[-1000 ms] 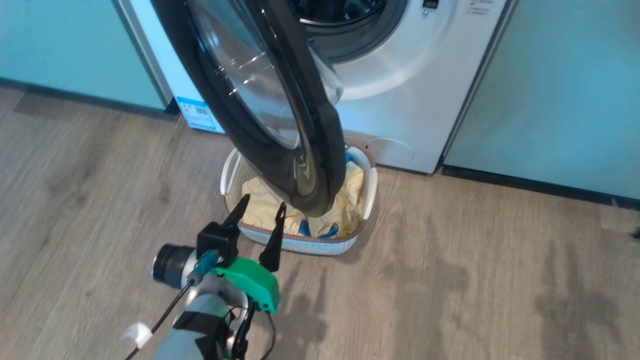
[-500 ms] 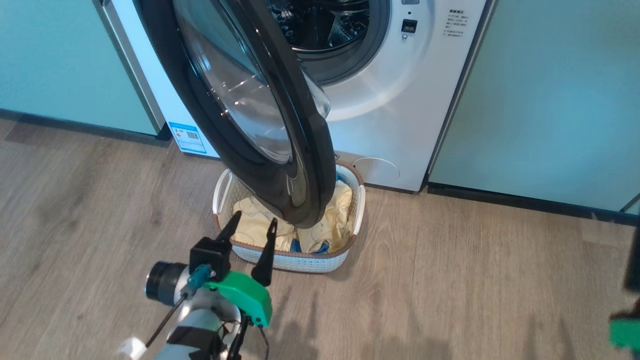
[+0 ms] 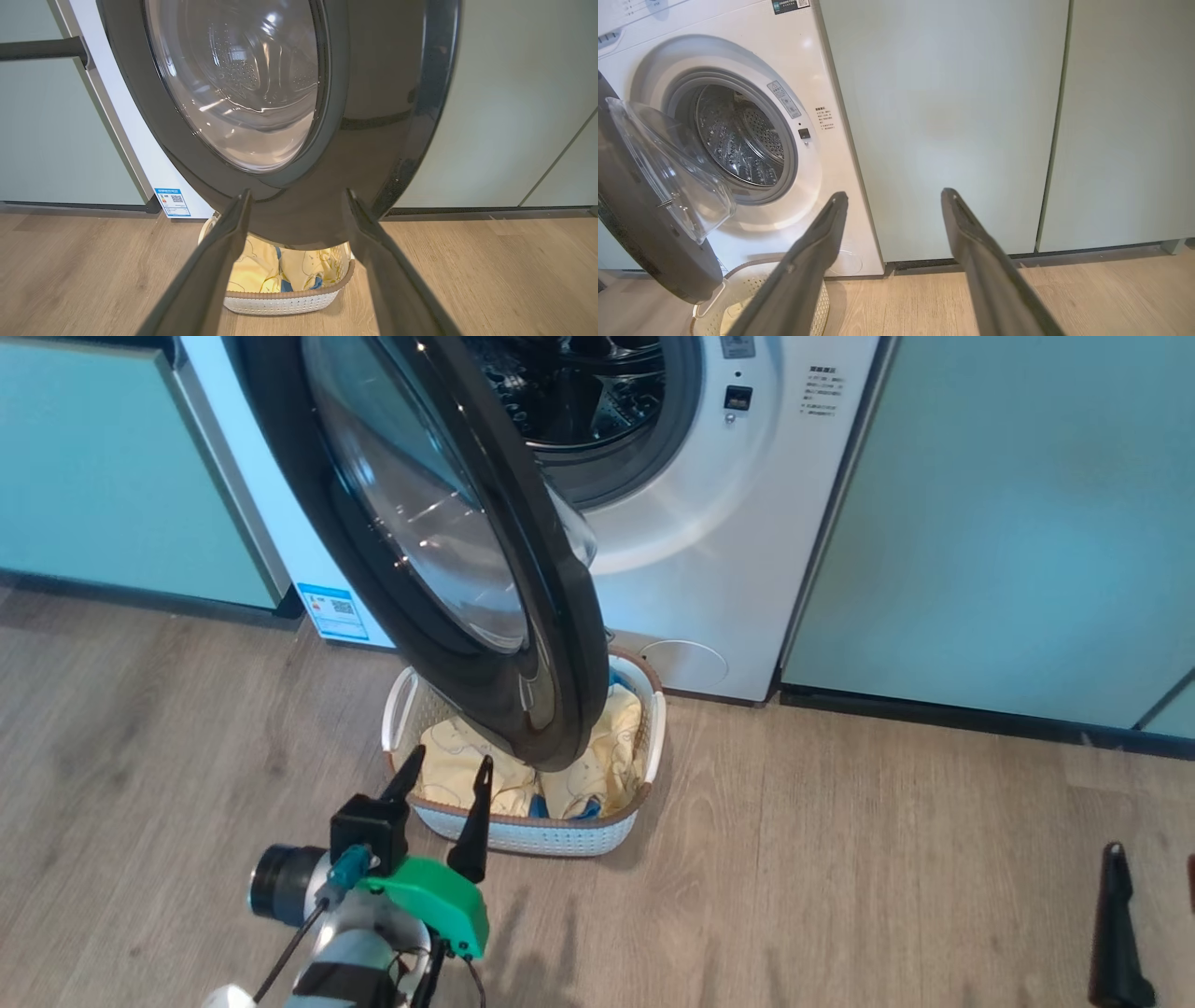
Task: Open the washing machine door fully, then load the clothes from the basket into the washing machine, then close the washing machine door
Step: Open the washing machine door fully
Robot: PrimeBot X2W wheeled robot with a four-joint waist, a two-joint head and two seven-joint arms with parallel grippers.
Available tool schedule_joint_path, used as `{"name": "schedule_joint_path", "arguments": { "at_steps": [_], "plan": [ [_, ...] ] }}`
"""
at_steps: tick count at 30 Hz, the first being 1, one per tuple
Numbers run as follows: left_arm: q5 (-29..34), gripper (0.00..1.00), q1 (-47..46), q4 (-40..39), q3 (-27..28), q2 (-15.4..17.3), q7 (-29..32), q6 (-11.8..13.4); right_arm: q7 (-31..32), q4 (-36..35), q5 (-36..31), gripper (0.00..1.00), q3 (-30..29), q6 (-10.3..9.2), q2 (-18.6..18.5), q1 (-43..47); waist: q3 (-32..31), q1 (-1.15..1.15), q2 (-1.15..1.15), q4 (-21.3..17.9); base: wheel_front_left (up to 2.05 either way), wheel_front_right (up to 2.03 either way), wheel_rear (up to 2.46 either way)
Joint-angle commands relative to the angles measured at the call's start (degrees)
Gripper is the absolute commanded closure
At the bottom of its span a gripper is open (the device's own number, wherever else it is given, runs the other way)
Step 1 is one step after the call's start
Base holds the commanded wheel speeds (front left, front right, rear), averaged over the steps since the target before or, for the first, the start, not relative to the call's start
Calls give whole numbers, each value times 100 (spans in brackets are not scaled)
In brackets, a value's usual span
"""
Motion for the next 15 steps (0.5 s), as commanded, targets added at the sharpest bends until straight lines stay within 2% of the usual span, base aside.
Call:
{"name": "schedule_joint_path", "arguments": {
  "at_steps": [1, 15],
  "plan": [
    [45, 0, -114, -220, 209, 121, -36, 37, -37, -106, -103, 0, 172, -16, -61, -86, -6, 0, 0, -21, 0, 0, 0],
    [61, 0, -114, -214, 273, 100, -36, 67, -37, 113, -77, 0, 223, -16, -47, -72, -9, 0, 0, -85, 0, 0, 0]
  ]
}}
